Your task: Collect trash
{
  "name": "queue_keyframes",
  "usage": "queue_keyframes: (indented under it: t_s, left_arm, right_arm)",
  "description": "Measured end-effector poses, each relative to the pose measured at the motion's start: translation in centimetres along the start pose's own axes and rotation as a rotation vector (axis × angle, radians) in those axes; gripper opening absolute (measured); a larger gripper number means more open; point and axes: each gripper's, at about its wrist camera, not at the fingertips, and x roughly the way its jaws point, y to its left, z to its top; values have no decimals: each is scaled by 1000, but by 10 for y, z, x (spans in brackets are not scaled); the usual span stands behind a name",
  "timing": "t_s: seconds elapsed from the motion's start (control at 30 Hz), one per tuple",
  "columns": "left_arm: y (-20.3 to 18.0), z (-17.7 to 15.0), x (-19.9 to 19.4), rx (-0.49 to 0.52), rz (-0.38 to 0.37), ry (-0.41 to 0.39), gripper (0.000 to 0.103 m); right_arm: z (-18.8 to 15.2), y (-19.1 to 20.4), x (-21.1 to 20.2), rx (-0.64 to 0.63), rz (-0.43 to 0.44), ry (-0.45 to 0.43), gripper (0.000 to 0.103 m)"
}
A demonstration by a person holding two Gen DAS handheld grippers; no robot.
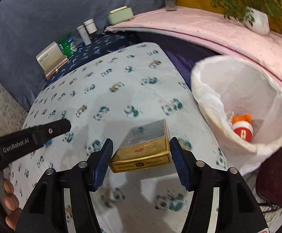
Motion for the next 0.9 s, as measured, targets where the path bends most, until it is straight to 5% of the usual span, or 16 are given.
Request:
queue_keyframes:
  t_s: [0.3,0.43,0.57,0.73,0.9]
  left_arm:
    - [-12,-16,13,12,9,43,23]
    - [23,-12,9,-58,68,18,57]
    - [77,-8,9,-134,186,3,64]
    - [137,-4,14,-262,218,24,70]
    - [168,-1,25,-297,239,43,70]
  right_arm:
    - [-32,-30,10,58,-6,63,57]
    - [-31,-25,14,48,-33,58,63]
    - [-30,-16,19,21,-63,47,76]
    - [-26,-10,26,9,-104,43,81]
    - [-16,-11,32,26,-146,41,56]
